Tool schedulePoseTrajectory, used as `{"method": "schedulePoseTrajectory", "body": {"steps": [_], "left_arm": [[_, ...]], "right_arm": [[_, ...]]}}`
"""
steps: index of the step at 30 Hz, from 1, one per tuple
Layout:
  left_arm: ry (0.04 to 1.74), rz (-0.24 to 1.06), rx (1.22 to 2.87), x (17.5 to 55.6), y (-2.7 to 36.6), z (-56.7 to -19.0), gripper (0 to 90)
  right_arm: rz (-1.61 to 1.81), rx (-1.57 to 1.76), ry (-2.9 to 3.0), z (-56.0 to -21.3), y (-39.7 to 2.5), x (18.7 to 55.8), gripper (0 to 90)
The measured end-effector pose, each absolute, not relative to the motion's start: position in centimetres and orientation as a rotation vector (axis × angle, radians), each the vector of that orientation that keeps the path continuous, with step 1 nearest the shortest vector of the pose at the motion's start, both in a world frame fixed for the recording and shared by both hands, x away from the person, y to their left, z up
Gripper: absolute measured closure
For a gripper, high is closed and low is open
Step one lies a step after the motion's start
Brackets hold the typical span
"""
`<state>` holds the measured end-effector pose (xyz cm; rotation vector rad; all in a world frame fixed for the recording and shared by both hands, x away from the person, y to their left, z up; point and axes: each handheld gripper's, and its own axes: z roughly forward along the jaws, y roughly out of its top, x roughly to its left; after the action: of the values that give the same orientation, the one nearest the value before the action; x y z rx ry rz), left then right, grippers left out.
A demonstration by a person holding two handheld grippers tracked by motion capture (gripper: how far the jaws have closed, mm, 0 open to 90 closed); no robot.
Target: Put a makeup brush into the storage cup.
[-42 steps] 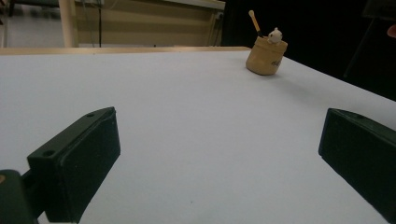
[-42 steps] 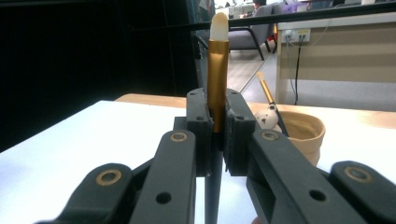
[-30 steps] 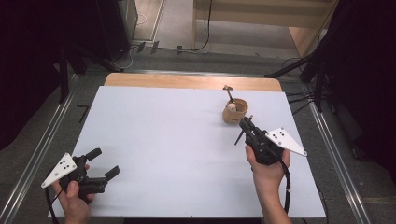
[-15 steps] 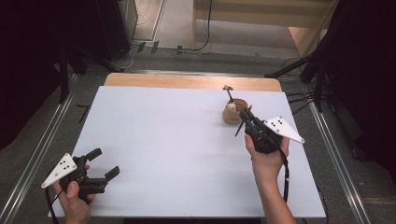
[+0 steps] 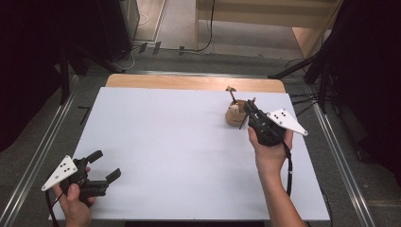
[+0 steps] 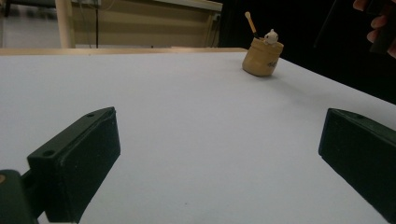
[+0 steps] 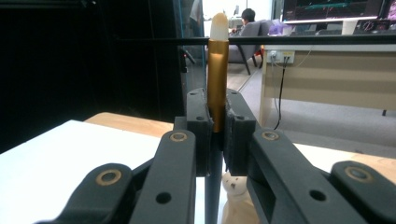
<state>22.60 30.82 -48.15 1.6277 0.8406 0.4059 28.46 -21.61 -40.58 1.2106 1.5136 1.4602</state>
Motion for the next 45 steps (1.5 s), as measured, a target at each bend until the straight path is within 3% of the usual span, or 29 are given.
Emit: {"method": "schedulePoseTrajectory", "body": {"steps": [45], "left_arm": [[0.842, 0.406, 1.627, 22.6, 30.8, -48.2, 0.0]], "right_arm": [[1.378, 1.181, 1.482, -40.6, -22.8, 33.4, 84.6]]}}
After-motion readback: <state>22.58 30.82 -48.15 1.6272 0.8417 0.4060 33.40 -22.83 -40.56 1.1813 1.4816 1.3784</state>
